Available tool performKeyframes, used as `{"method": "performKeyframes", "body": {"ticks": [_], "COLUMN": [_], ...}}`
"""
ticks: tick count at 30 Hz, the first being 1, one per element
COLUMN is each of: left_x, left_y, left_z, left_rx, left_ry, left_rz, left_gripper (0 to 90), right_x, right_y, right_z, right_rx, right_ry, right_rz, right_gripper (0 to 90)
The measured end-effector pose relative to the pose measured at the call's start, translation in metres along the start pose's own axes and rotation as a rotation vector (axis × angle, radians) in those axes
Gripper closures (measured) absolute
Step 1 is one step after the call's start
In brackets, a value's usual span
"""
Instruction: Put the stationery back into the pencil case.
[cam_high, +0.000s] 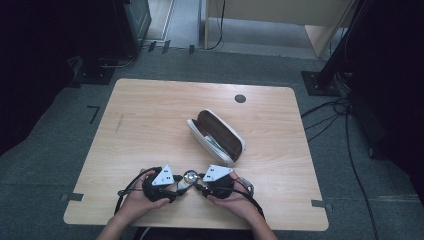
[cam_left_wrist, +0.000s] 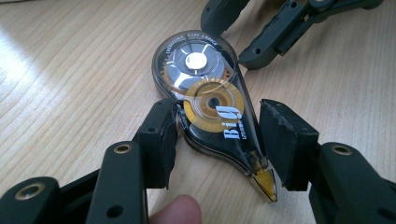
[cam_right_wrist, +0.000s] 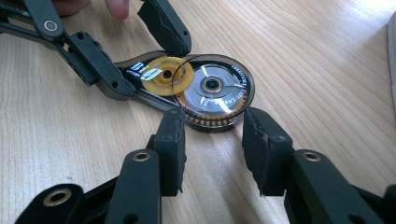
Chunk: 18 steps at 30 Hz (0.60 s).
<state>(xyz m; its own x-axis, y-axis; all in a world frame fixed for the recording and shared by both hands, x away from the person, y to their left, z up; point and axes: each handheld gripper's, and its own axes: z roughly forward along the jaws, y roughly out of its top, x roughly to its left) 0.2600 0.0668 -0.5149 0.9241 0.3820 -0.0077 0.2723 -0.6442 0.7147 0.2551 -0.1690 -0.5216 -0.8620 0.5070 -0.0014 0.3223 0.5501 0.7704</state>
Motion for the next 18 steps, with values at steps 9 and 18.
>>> {"method": "performKeyframes", "body": {"ticks": [9, 18], "left_x": [0.0011, 0.0039], "left_y": [-0.0013, -0.0057], "left_z": [-0.0011, -0.0086], "left_rx": [-0.005, 0.006], "left_ry": [-0.005, -0.036], "left_rz": [0.005, 0.012], "left_gripper": [49.5, 55.5], "right_x": [0.0001, 0.0009], "right_y": [-0.0011, -0.0011], "right_z": [-0.0013, -0.0009], "right_rx": [-0.004, 0.003], "right_ry": [0.011, 0.017], "right_rz": [-0.014, -0.030], "right_gripper": [59.5, 43.3]}}
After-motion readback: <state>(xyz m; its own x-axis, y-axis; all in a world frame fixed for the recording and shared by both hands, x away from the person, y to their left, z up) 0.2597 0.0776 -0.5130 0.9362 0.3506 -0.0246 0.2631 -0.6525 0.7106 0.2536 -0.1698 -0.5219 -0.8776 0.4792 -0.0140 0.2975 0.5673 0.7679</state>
